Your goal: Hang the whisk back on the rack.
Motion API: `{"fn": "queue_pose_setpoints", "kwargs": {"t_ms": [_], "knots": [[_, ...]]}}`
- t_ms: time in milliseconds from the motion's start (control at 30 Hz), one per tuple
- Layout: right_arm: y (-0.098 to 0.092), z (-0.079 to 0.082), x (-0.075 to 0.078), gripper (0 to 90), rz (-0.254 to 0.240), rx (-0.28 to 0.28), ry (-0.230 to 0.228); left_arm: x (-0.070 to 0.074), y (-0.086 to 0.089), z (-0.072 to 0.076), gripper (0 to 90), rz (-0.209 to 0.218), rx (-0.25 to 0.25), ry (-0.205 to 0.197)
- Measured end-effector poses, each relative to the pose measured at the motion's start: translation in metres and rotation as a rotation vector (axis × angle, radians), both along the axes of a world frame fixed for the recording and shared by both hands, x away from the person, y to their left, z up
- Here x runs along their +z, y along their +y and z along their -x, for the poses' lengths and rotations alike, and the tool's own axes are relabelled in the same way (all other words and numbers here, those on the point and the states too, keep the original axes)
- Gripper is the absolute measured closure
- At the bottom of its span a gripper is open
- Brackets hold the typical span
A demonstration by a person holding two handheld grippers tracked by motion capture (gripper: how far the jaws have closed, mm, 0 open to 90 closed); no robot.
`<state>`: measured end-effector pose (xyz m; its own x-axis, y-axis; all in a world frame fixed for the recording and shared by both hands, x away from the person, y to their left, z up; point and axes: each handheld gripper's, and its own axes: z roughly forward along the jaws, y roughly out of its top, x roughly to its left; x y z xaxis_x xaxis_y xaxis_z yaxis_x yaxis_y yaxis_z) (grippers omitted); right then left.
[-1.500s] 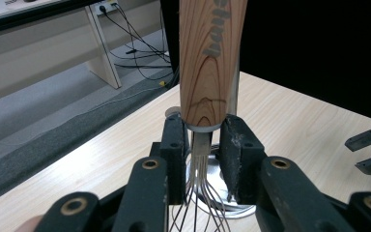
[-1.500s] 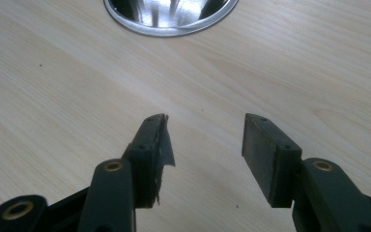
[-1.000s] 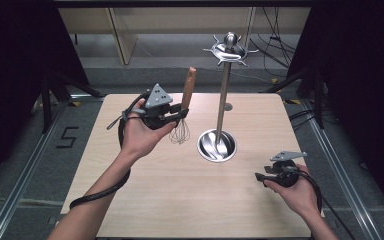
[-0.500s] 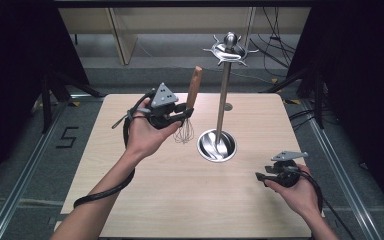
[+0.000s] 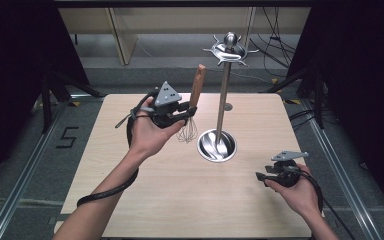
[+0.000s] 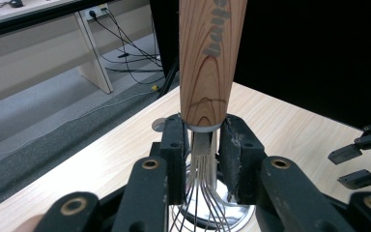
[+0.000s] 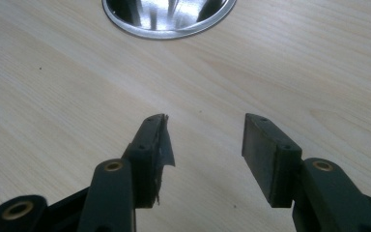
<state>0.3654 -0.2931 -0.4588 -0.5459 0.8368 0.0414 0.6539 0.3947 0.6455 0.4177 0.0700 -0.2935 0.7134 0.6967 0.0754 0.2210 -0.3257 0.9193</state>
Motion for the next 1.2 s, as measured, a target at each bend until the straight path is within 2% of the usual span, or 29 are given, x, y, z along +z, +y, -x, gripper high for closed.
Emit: {"fn": "queue_pose_setpoints", "kwargs": {"t_ms": [700,833,867,1100,1200], "knots": [[0.0,0.001,0.0,51.6,-0.001,-0.005,-0.002,0.004,-0.01,0.003,71.9,0.019,0.003,-0.009],[0.002,0.001,0.001,51.6,-0.009,-0.018,0.013,0.006,-0.012,0.004,71.9,0.02,0.007,-0.012],[0.0,0.001,0.0,51.6,0.002,-0.005,-0.002,0.006,-0.013,0.004,71.9,0.02,0.01,-0.01],[0.0,0.001,0.001,51.7,0.001,-0.002,-0.004,0.008,-0.018,0.006,71.9,0.023,0.011,-0.009],[0.002,0.002,0.002,51.7,-0.005,-0.015,0.011,0.009,-0.02,0.006,71.9,0.025,0.015,-0.007]]}}
